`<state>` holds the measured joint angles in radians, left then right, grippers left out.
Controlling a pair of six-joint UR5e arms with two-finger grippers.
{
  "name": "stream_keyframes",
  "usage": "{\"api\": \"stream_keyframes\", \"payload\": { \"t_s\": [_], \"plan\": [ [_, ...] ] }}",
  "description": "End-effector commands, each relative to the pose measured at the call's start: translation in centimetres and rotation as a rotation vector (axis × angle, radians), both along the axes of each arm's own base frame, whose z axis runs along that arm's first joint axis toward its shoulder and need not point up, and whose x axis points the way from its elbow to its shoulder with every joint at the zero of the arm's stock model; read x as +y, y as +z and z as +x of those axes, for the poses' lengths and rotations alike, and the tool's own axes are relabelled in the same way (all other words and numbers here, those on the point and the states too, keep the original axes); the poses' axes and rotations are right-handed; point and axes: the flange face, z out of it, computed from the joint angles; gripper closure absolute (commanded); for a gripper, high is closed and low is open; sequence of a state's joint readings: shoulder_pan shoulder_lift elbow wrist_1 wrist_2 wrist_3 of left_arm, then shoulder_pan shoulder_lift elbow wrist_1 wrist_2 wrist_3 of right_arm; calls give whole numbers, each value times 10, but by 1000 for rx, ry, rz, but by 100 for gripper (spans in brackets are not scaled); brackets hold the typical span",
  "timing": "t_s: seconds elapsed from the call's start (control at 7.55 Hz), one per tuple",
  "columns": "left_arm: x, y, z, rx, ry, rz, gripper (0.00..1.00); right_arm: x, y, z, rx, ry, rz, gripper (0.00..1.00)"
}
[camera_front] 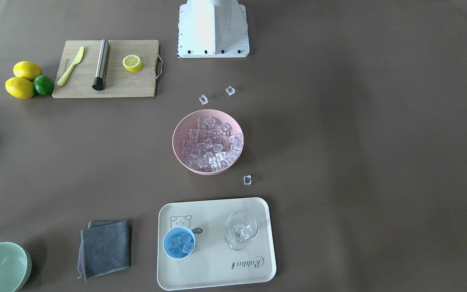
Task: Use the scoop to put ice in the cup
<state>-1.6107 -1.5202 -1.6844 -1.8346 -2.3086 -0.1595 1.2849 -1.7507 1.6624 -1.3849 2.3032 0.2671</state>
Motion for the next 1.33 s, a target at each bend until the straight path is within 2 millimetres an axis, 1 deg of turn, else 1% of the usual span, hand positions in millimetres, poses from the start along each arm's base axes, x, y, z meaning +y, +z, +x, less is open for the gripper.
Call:
{"api": "stream_keyframes", "payload": {
  "t_s": [0.0,0.13,0.27,0.4,0.53,0.66,1.19],
  "plan": [
    [0,-1,1,0,3,2,0,-11,-5,52,-20,30,49,0],
    [0,-1,2,0,5,2,0,-11,-11,75,-19,22,60,0],
    [0,-1,2,0,5,2,0,-8,-10,105,-23,12,65,0],
    [-2,-2,2,0,5,5,0,-3,-7,131,-28,22,46,0],
    [-3,-2,2,0,5,5,0,5,-1,152,-29,45,37,0],
    [-4,-3,2,0,5,6,0,8,-1,153,-31,-10,89,0],
    [-5,-4,3,0,6,9,0,8,-9,157,-29,0,102,0]
  ]
}}
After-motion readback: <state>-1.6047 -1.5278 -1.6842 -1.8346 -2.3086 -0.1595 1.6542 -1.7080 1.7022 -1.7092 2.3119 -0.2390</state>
